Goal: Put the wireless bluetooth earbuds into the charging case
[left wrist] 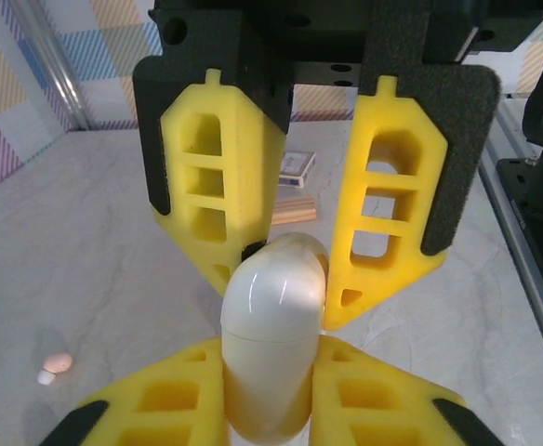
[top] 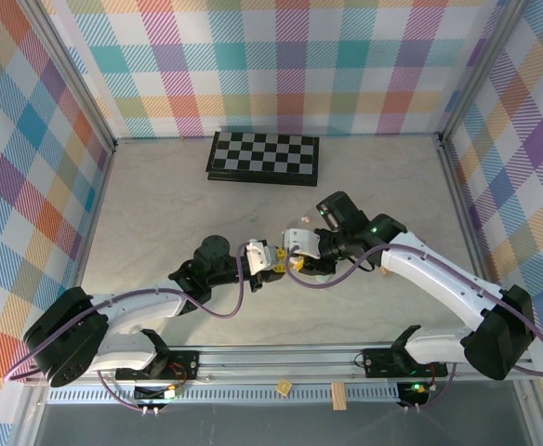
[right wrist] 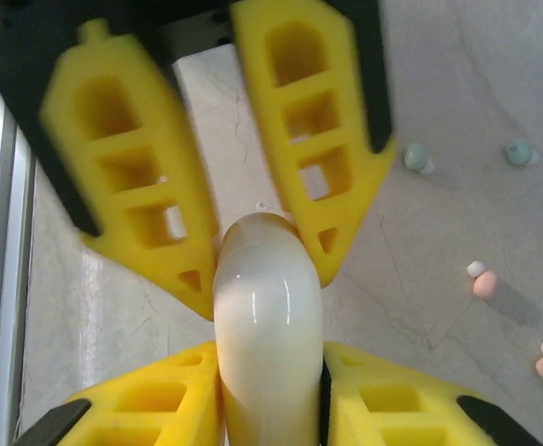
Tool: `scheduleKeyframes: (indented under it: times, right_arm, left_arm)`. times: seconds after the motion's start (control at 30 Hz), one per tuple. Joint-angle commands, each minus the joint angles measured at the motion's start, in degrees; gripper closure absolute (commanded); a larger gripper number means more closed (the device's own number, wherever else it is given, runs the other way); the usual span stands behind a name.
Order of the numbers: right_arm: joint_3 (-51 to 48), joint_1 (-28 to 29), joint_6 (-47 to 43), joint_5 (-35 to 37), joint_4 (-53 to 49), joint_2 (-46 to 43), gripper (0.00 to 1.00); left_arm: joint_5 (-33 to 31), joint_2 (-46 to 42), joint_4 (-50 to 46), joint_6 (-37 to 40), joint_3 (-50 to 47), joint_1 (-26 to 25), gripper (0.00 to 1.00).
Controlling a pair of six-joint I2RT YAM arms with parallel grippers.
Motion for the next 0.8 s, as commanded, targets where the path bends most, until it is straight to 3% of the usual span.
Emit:
scheduleKeyframes:
  times: [0.0,0.1,0.13,0.17,0.4,0.57,0.77]
  right_arm:
    - [-2.25,-2.24,2.20,-2.57,5.16,-1.99,0.73]
    - [-4.56,-5.37,6.35,-4.70,11.14,-2.19,0.75]
    - [-5.02,-6.38,8.13,-4.93,13.11,-1.81,0.77]
    - [-5.46,-7.37,10.08,-5.12,15.07,-1.31,0.77]
    - [-5.73,-16.64,43.08,-5.80,34.66,9.63,0.80]
    - [3.79,-18.11,61.33,-1.00,32.33,23.44,0.79]
    - [13.50,-19.04,71.89,0.15,31.05,36.99,0.79]
  left_arm:
    - [-0.99,-2.71,3.98,-0.28,-1.10,0.02,0.61]
    - [-3.80,-3.82,6.14,-0.99,-3.03,0.07,0.41]
    - [-5.32,-4.07,7.55,-1.60,-3.88,0.08,0.25]
    - [-6.72,-4.14,8.92,-2.14,-4.77,0.05,0.02]
    - [-19.07,-4.44,15.60,-4.44,-9.99,0.06,0.00]
    - [-25.30,-6.64,15.24,-5.40,-12.22,0.03,0.00]
    - [-28.92,-13.27,7.07,-6.32,-13.50,0.07,0.00]
